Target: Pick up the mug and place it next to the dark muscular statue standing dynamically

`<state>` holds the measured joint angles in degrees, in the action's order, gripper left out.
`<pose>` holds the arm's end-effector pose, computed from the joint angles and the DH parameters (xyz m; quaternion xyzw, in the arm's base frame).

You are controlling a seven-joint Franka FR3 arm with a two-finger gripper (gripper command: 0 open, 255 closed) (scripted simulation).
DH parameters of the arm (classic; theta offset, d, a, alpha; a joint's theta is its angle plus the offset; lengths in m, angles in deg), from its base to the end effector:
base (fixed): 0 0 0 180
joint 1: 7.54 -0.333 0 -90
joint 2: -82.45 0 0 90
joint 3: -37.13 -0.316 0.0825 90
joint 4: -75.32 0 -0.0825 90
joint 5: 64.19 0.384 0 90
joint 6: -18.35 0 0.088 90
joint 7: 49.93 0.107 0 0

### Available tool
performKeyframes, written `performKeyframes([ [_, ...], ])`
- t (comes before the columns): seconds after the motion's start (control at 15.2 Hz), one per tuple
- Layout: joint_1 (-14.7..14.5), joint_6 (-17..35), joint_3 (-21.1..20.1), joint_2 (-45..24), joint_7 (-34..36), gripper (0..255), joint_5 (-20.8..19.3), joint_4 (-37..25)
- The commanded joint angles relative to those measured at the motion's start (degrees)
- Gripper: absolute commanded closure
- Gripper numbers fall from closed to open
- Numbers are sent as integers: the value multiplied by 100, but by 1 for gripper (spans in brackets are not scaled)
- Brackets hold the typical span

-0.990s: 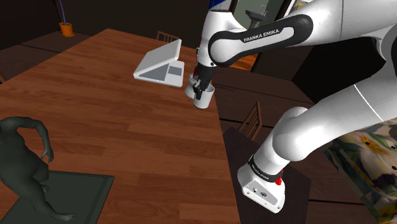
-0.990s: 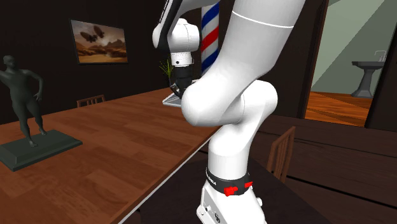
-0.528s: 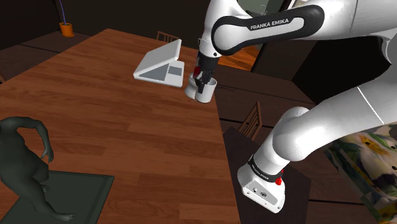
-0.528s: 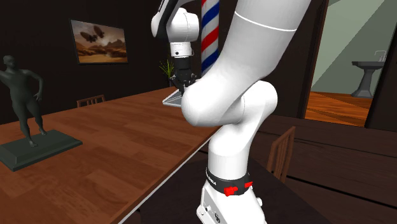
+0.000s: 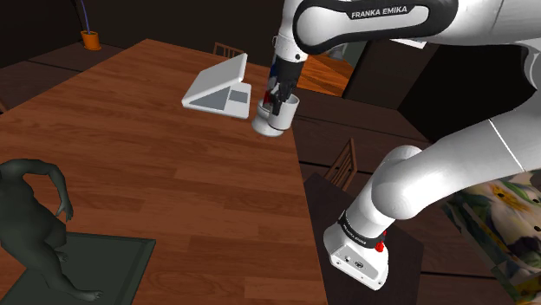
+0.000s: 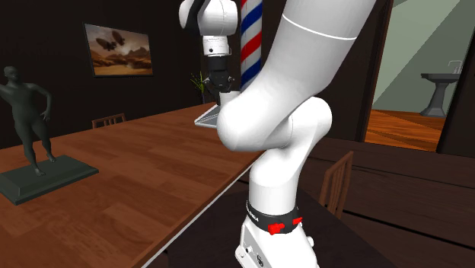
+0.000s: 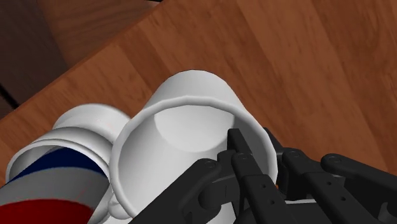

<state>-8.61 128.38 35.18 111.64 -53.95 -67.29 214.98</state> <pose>0.3934 0.0178 0.4845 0.9971 0.0685 -0.0044 0.0336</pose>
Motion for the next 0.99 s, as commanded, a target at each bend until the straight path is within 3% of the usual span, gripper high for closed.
performKeyframes([
  [0.0,0,-174,3,45,-13,255,3,-129],
  [0.92,3,-1257,4,73,-76,255,16,-1185],
])
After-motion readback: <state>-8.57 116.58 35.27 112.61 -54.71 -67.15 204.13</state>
